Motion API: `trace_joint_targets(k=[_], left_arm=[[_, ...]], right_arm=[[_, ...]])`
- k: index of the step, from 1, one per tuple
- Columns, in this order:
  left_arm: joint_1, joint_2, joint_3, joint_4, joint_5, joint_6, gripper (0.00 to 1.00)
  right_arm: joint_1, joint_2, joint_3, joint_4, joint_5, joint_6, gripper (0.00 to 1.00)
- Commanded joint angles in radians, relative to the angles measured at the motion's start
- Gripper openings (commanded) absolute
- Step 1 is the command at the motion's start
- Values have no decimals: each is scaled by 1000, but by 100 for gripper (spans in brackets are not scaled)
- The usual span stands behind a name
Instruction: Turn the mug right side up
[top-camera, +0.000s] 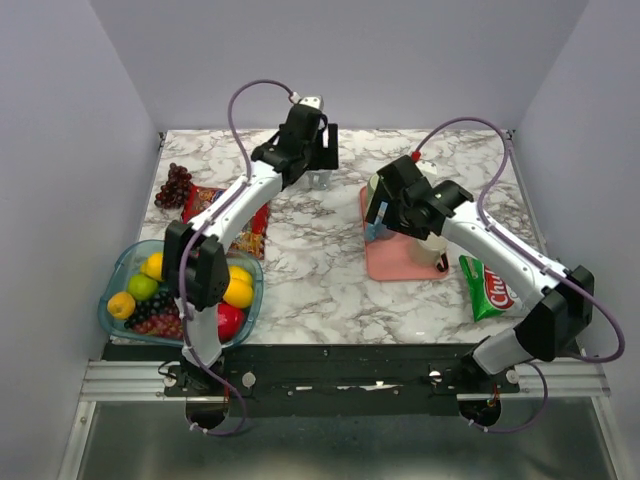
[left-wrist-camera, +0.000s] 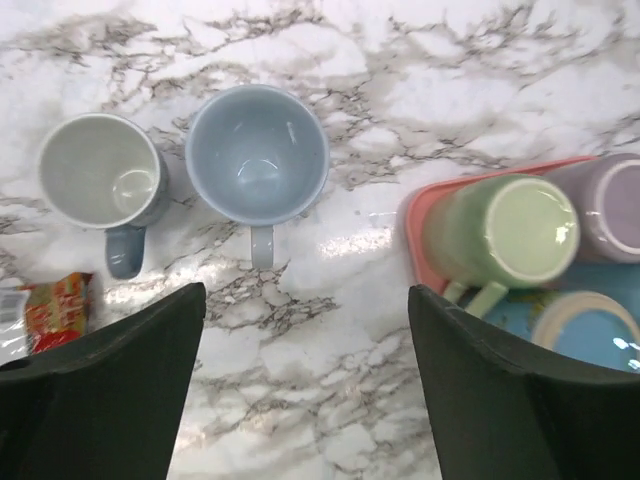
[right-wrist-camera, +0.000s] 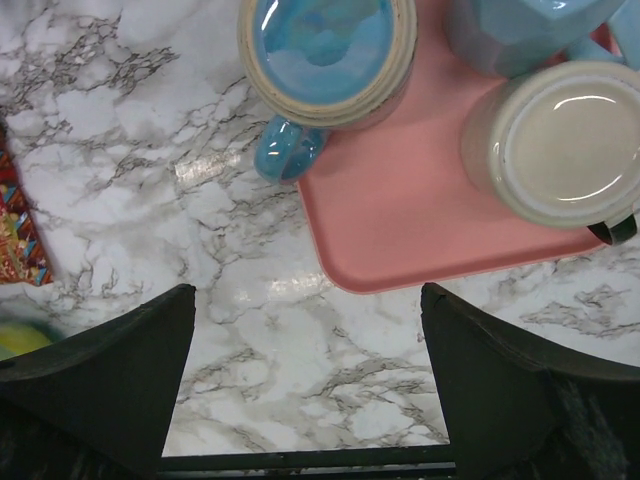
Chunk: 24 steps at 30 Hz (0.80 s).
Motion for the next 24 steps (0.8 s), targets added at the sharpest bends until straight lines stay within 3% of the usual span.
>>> trace_joint_targets(k=[1,11,14,19,24], left_arm=[[-4,-261,-86,0,-16,19,99],[-1,-573,-331,-46,47,11,99],[2,-628,-380,-46,88,-6,99],[5,-650,-414,-37,203,-53,99],[7,-649,-430,-25,228,-67,99]], right_arm=[[-7,102,54,-32,22,93,99],[-7,324,230,-150,102,302,99],[-9,376,282,-217,131,392,94],[-21,525,419,-356,154,485,90],[-27,558,404,-368,173,528,82]])
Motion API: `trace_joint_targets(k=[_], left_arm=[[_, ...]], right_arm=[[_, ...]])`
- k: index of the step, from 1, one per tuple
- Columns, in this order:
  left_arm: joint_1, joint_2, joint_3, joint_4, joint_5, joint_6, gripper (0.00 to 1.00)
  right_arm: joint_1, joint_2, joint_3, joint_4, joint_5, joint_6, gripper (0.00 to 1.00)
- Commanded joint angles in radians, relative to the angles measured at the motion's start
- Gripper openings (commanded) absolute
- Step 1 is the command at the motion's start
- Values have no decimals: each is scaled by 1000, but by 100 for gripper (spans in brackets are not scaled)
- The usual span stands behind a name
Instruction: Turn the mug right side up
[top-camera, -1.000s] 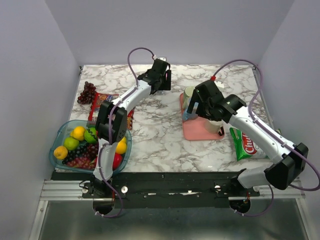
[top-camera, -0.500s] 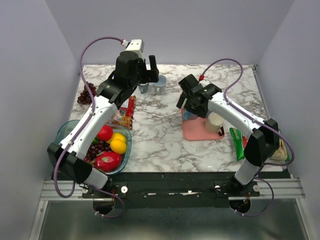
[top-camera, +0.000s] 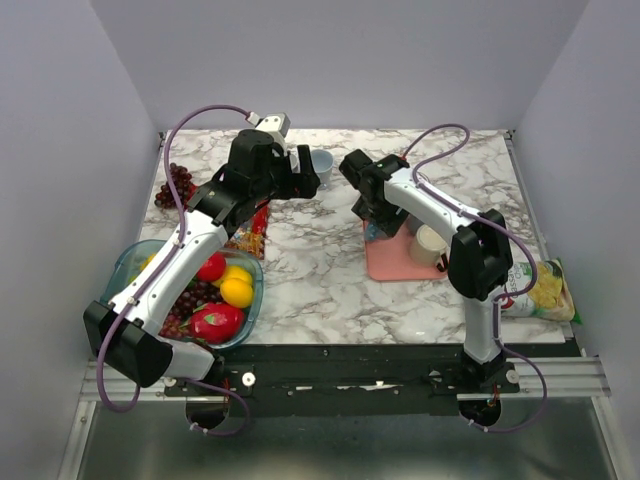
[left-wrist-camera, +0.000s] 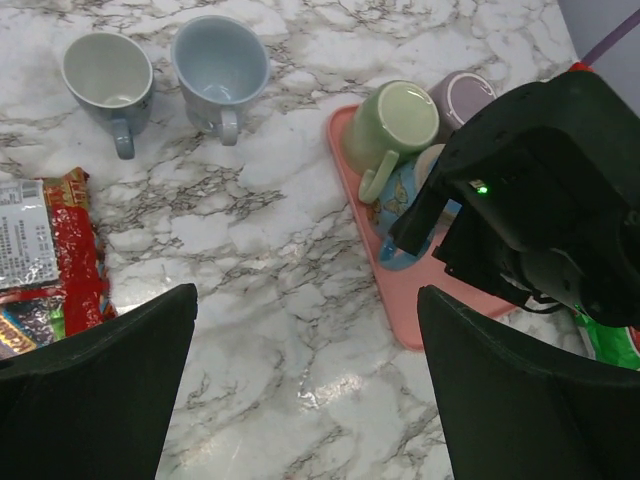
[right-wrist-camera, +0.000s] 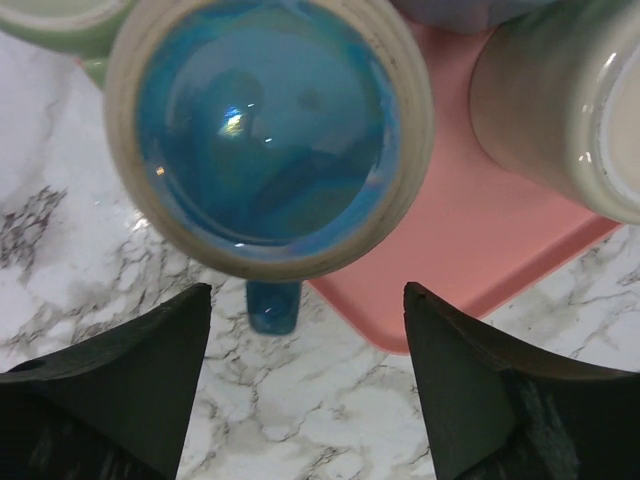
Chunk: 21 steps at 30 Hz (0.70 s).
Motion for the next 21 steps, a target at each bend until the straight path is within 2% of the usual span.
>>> trace_joint_targets(k=[1,6,9,15,16,18,19,21], left_arm=[[7,-29,-7,16,75,-24,99],[10,-13,-4,16,94,-26,99],[13,-7,-1,13,98,-27,99],[20,-3,-1,13,100,-29,99],[22,0,-1,13,100,-29,99],[22,4,2,16,101,-29,99],[22,4,2,17,103,-32,99],[22,5,2,22,108,-30,99]], right_arm=[[-11,4,-8,-72,71,90,78],[-17,1,-48,-41,79,78,71],[-22,5,-59,-25,68,56,60],[-20,-9,-96,46,39,-6,32],[-20,-15,-125,81,33,-16,18],[-20,-25,-148,107,23,-42,5],[-20,-35,-157,129,20,-51,1],[-19,-41,-177,146,13,-83,1]])
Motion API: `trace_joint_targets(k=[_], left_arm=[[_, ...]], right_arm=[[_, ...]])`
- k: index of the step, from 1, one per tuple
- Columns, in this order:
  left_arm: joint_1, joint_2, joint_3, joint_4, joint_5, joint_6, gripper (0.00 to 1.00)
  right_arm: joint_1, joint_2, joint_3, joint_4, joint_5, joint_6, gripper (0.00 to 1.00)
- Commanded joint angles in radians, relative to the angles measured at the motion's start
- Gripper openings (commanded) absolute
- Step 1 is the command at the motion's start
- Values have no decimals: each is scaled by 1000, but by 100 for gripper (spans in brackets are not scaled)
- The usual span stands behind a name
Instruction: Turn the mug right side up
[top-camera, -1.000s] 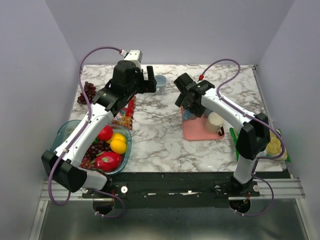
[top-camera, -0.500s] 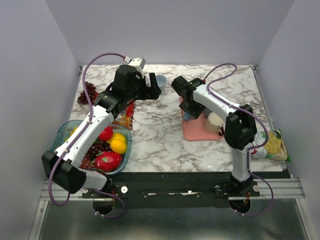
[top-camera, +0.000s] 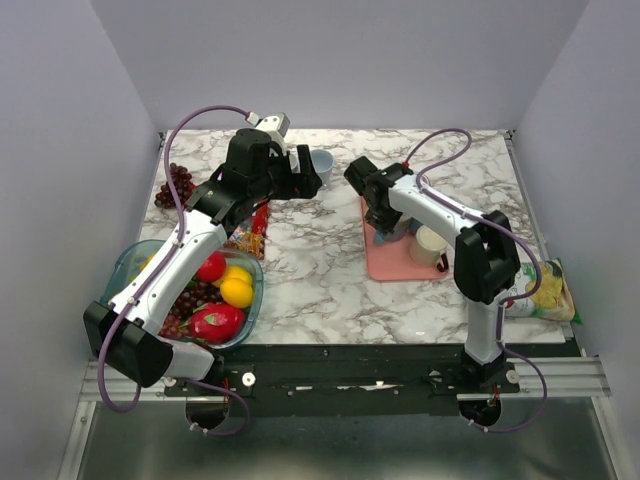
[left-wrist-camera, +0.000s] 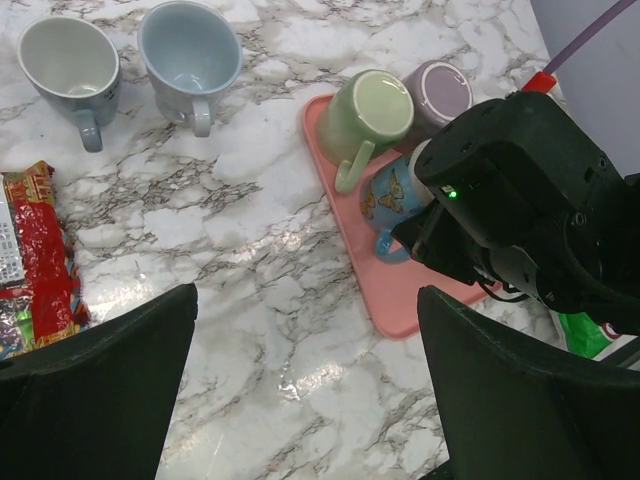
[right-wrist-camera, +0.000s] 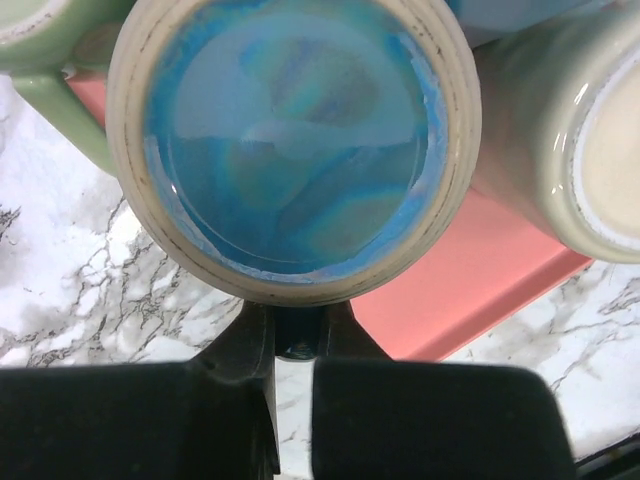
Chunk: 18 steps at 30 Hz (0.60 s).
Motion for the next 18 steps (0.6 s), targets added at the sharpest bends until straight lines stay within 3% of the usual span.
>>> trace_joint_targets(k=[1,7,18], left_arm=[[6,7,5,23,33,-9,99],[9,7,2,35,53,-7,99],[47,-5,13,84,165,-39,99]], right_arm=[[-7,-22,-56,88,-18,-65,1],[-7,-98,-105,169,-39,-147,0],[-7,-463,-154,286,-153,-300,0]])
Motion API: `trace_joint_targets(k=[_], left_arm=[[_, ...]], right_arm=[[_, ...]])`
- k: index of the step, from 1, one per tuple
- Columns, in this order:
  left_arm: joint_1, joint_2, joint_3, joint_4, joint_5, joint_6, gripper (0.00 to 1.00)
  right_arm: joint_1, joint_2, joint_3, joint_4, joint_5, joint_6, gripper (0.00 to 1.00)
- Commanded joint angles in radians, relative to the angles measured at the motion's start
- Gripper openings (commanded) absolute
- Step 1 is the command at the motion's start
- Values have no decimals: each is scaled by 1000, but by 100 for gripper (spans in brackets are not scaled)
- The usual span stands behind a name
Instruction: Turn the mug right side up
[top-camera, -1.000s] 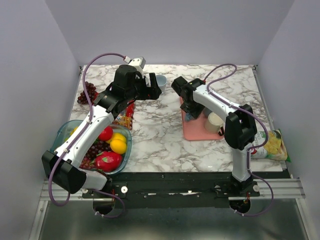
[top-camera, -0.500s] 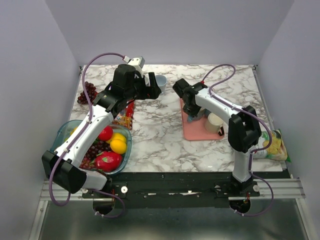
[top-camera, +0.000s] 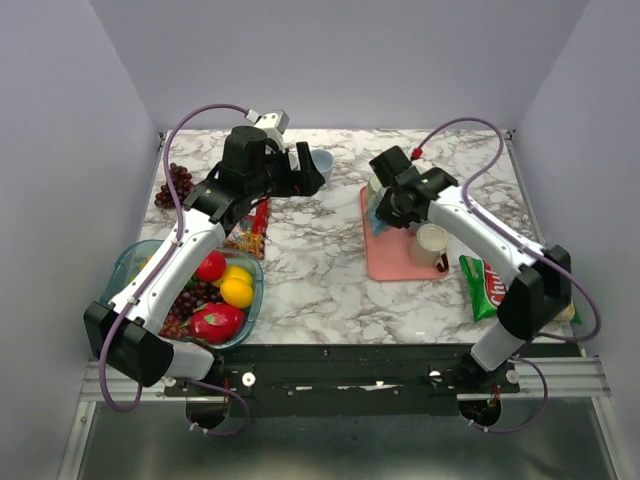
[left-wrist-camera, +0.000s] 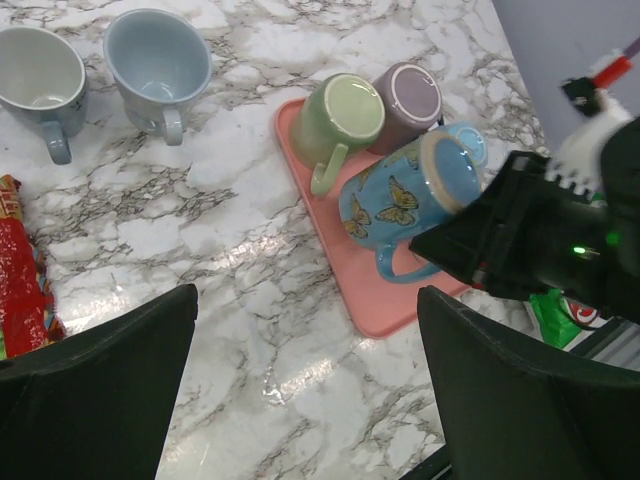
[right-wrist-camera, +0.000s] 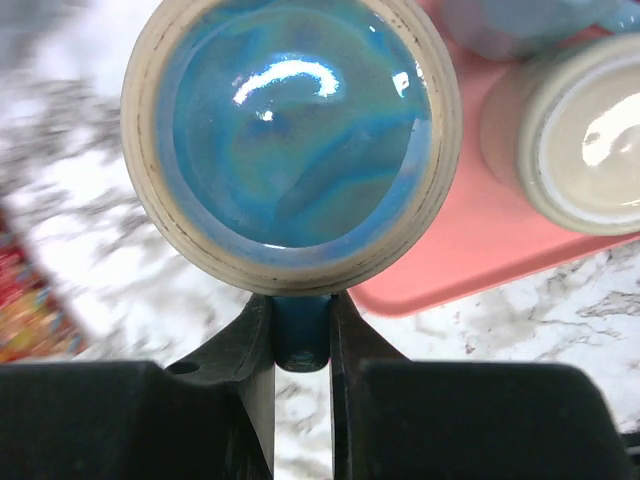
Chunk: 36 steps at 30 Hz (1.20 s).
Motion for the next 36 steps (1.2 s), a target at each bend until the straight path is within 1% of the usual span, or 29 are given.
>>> trace_joint_targets(k=[1,3,7,12,14,15,16,20,22,27,29,32,36], left_arm=[[33,-8,13,63,105,-40,99],[48,-14,17,93,169,-60,99],[63,-21,26,161,311,-103,99],[63,-11,45,234,459,-162,99],[63,-16,28,270,489,-214,99],[63,-16,20,319,502,-236,99],[63,-18,14,343,533,-253,99],[63,-5,7,448,582,-349,99],[63,1,5,523,596,-412,99],[63,41,29,696,615,-537,99],[65,70,69,716,610,-603,99],[66,96,85,773,625,-676,99],[79,104,77,787,612,-707,99]], right_arm=[[-2,-225,2,177,-60,-99,1],[-4,-266,-3,220,-75,-131,0],[-22,-342,6,375,-162,-150,0],[-36,-385,31,529,-252,-107,1],[-40,-392,35,618,-296,-82,1],[-40,-398,34,650,-305,-72,0],[-42,-402,29,717,-325,-64,1],[-48,-408,32,858,-359,-38,1],[-48,-404,42,908,-414,-36,1],[-50,-416,48,974,-454,-29,1],[-51,-427,42,1020,-480,-33,1],[-50,-434,17,1104,-515,-22,1],[-51,-434,25,1132,-542,-18,1]])
